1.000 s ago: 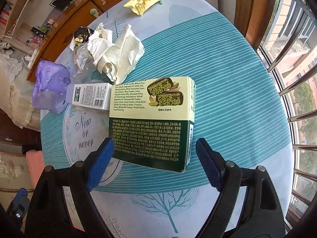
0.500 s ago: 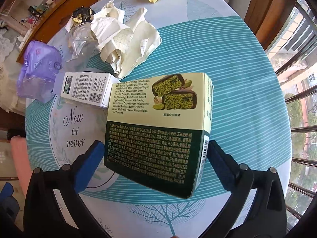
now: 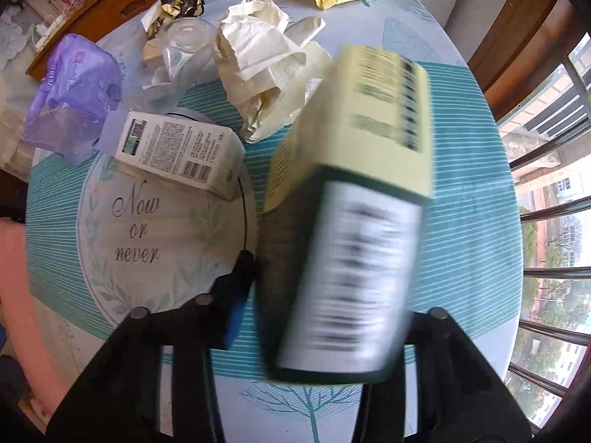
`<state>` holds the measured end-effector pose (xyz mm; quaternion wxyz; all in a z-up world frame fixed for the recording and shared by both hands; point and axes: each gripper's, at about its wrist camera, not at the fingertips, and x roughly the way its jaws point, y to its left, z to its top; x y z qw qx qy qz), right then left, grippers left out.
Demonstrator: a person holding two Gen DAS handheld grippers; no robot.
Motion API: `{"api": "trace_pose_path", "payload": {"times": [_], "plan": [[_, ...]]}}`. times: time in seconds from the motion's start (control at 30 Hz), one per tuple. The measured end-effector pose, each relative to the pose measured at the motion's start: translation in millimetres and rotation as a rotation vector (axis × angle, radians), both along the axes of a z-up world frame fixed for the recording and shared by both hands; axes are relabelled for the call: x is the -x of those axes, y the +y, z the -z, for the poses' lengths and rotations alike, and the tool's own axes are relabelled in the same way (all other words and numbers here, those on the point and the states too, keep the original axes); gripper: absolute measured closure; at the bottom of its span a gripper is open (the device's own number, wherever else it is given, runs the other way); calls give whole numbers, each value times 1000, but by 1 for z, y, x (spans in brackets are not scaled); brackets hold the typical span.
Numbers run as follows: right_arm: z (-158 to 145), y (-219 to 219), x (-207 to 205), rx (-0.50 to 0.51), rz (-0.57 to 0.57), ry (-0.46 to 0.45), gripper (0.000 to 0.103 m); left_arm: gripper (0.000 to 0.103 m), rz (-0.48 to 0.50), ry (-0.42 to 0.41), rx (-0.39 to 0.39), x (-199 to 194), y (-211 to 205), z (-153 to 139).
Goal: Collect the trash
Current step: 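Grasp the lavender-and-white box with the left gripper while the right gripper holds the green box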
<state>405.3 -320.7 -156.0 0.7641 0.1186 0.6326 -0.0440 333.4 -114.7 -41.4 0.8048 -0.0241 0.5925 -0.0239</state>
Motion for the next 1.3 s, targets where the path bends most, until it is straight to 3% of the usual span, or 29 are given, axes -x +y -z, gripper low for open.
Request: {"api": "trace_pose_path", "payload": {"times": [0.4, 0.57, 0.73, 0.87, 1.1, 1.3], "plan": [[-34, -34, 11, 19, -69, -126, 75, 23, 40, 27, 72, -66, -61, 20], [-37, -54, 10, 20, -99, -143, 75, 23, -31, 44, 96, -109, -87, 35], [-33, -61, 3, 19, -119, -144, 75, 24, -158, 114, 126, -140, -95, 64], [-28, -63, -4, 14, -140, -138, 75, 24, -220, 143, 106, -151, -101, 83], [-16, -58, -8, 10, -182, -112, 75, 24, -242, 198, 64, -148, -108, 109], [-12, -53, -7, 6, -191, -113, 75, 49, -238, 209, 116, -135, -100, 113]]}}
